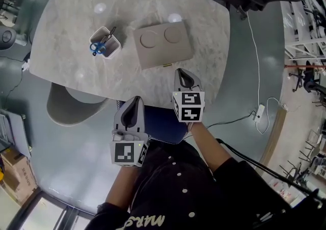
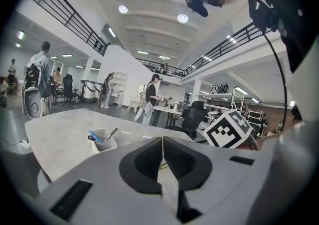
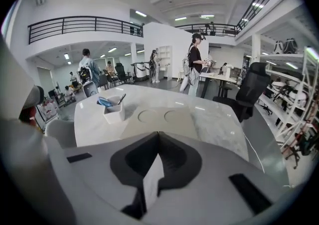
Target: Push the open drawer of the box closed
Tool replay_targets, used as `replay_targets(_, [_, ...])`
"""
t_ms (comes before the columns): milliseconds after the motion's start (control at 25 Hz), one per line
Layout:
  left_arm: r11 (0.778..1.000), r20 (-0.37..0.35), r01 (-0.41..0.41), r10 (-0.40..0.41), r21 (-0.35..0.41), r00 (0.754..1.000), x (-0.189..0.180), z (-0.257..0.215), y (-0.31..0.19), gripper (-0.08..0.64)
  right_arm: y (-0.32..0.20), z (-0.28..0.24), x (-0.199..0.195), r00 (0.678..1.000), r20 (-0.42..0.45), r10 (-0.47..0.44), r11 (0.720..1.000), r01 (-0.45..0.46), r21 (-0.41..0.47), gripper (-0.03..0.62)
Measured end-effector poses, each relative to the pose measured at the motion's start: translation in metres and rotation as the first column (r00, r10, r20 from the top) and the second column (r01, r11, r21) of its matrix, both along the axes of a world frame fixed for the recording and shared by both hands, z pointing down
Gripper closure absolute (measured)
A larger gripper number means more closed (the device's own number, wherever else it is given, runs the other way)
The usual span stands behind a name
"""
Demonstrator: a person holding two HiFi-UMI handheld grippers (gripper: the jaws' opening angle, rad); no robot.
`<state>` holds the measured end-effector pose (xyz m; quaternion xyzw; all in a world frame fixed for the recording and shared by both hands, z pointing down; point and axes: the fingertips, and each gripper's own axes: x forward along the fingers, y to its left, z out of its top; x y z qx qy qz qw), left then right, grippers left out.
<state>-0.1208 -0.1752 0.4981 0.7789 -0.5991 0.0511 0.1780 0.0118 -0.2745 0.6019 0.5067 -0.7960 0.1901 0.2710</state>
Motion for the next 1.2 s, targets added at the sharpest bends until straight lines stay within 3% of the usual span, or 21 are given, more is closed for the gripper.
replay_targets(400, [0.989,0.019,-0.012,0.01,0.149,1.0,-0.001,-0.072,0.01,0.545,0.027,-0.139,0.009,0.984,0.178,-0.024,0.967,-0.023,0.255,0.595])
replay_targets(640, [0.975,0.033,-0.017,0.01,0.221,0.999,-0.006,-0.106,0.023,0.545,0.054,-0.19,0.022,0.953,0.301,-0.043,0.943,-0.061,0.329,0.595])
replay_targets(1200, [0.936,0.066,-0.027,0.004,0.35,0.998,-0.009,-0.168,0.057,0.545,0.116,-0.265,0.055,0.942,0.332,-0.046,0.854,-0.135,0.502,0.595])
